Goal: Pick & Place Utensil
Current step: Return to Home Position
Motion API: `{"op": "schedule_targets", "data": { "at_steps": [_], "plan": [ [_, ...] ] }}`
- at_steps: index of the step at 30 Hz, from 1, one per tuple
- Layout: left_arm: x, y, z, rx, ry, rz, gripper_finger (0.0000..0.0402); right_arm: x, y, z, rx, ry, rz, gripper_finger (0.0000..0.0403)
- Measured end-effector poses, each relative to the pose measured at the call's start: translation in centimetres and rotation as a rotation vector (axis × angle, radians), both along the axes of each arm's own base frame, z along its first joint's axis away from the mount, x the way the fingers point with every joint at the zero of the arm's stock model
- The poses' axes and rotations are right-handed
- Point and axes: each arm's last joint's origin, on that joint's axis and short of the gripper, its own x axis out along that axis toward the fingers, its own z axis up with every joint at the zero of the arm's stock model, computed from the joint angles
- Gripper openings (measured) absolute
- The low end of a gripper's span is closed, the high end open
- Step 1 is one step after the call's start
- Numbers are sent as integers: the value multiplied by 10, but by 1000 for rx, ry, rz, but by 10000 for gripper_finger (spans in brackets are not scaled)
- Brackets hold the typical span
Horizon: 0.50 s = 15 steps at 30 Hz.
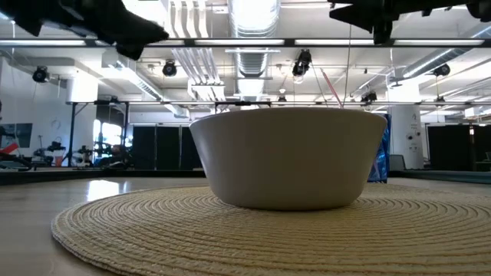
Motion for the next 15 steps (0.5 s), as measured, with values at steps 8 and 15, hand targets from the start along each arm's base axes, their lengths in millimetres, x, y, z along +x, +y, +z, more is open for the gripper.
{"op": "schedule_targets", "data": {
  "at_steps": [8,15],
  "plan": [
    [-26,4,-28,-27,-48,86,5,-11,-23,12,26,-65,77,127],
    [-42,4,-47,-95,-91,82,1,-27,-30,17,44,-66,66,53]
  ]
}}
